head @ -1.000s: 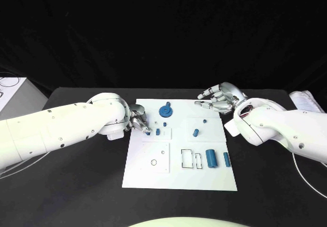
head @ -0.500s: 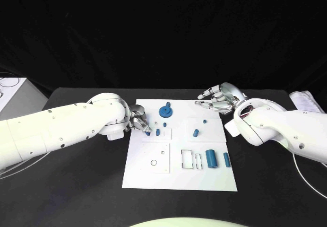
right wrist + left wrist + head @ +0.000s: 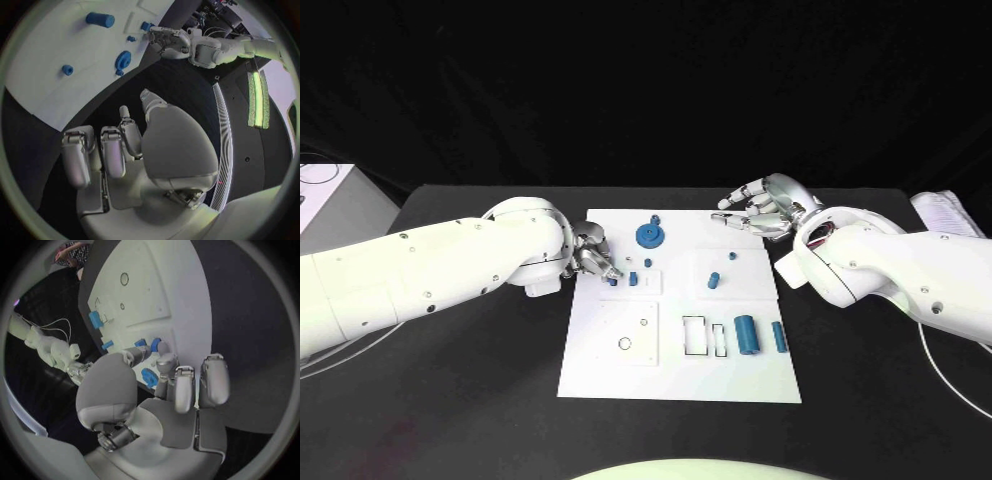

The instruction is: Assemble the parts on the task board

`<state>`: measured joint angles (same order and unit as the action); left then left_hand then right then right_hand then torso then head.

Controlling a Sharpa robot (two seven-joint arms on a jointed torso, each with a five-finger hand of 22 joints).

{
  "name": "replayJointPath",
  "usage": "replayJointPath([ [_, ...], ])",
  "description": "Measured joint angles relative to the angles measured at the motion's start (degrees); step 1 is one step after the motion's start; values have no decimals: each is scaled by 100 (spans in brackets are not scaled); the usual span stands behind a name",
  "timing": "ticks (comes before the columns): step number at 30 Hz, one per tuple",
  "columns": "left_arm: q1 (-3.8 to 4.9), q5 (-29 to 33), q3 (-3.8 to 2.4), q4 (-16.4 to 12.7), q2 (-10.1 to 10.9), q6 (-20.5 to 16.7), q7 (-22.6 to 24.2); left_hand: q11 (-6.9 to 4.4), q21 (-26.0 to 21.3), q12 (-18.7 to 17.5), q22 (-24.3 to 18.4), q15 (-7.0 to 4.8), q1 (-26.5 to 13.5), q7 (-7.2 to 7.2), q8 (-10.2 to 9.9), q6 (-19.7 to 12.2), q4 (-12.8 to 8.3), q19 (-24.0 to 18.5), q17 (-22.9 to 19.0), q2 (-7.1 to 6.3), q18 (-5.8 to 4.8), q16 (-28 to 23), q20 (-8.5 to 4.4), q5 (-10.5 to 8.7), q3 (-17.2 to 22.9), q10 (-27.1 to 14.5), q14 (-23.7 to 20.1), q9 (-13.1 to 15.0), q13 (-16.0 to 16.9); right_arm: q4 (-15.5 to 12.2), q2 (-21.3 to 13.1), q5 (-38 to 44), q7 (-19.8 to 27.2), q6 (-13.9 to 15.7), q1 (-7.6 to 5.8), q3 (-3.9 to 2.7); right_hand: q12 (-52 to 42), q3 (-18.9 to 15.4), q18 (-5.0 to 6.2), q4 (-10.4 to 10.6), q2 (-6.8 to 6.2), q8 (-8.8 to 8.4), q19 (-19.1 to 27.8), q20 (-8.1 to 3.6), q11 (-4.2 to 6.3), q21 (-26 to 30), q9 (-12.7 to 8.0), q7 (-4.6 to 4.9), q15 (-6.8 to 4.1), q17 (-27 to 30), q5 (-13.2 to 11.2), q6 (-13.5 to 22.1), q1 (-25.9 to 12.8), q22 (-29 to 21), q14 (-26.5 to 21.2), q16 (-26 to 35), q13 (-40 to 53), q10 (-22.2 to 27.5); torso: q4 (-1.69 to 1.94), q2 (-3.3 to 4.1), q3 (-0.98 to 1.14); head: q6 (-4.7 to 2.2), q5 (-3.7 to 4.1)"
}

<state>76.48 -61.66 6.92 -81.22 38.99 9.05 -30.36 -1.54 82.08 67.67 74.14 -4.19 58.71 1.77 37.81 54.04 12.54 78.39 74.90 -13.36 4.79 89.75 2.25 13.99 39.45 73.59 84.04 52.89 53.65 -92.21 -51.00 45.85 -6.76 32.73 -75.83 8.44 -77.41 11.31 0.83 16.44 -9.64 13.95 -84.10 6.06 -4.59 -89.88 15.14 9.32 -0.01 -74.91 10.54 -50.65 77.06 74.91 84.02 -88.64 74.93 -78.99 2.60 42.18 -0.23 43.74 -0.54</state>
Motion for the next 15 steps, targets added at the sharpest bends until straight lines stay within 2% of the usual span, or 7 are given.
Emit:
replayJointPath([
  [7,0,0,0,15,-1,7,-1,0,-17,0,0,0,-22,28,-45,13,169,0,0,-22,0,0,0,0,-288,0,0,-6,0,-3,-5,0,1,0,0,0,0,0,0,0,2,0,0,0,0,0,0,0,0,0,0,0,-3,0,0,0,-1,0,-1,0,-1,1,4],
  [15,-2,0,2,44,-10,11,1,1,-17,0,0,0,-69,27,-44,15,361,0,0,26,0,0,0,0,-594,0,0,-6,0,-7,-10,0,1,1,0,0,0,0,0,0,-1,0,0,0,0,0,0,0,0,0,0,0,-60,-1,0,0,-1,0,2,-1,-2,-12,7],
])
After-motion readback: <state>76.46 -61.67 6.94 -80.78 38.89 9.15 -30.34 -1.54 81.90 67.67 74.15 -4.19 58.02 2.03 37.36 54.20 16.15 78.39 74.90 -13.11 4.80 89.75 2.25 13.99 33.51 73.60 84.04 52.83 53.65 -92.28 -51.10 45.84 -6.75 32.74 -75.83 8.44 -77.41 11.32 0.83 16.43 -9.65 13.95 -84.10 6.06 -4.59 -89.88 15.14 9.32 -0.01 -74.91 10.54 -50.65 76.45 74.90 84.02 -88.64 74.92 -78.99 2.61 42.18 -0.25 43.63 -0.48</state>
